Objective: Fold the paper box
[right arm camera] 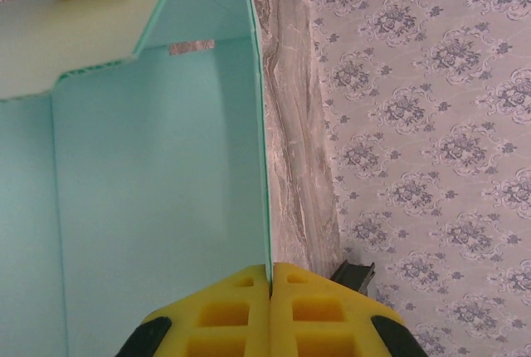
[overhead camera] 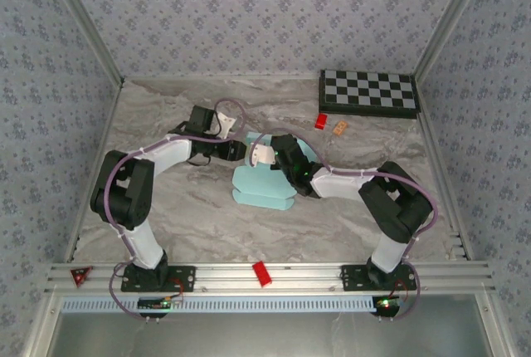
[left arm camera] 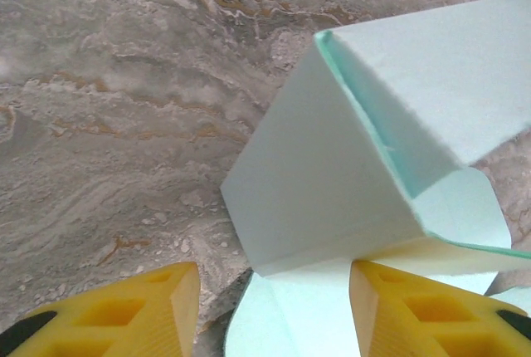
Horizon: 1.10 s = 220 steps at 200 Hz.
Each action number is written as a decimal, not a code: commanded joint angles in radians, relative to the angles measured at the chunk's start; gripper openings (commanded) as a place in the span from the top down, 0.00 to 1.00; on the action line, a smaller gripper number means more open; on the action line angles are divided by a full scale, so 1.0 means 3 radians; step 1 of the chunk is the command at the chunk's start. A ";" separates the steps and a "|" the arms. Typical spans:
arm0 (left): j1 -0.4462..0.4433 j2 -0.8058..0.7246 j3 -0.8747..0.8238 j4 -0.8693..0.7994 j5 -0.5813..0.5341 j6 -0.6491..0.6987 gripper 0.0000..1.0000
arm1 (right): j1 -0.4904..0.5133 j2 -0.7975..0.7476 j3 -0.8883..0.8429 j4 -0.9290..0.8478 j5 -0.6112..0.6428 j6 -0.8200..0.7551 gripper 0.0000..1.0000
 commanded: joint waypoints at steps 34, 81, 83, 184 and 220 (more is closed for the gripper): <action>-0.0072 0.0096 0.0045 0.0158 0.0250 0.0136 0.48 | 0.0033 0.0046 0.0071 0.0045 0.0008 0.0045 1.00; -0.0086 0.0175 0.0005 0.0459 0.0192 0.0030 0.48 | 0.0045 0.0020 0.0064 0.0000 -0.0076 0.0075 1.00; -0.0087 0.0178 0.0005 0.0475 0.0185 0.0025 0.48 | 0.0043 0.0019 0.0063 -0.0002 -0.0078 0.0075 1.00; -0.0220 0.0245 -0.0261 0.1348 -0.0253 -0.0224 0.55 | 0.0060 0.0023 0.0120 -0.0144 -0.0156 0.0150 1.00; -0.0242 0.0255 -0.0302 0.1369 -0.0315 -0.0222 0.58 | 0.0057 0.0024 0.0129 -0.0148 -0.0138 0.0144 1.00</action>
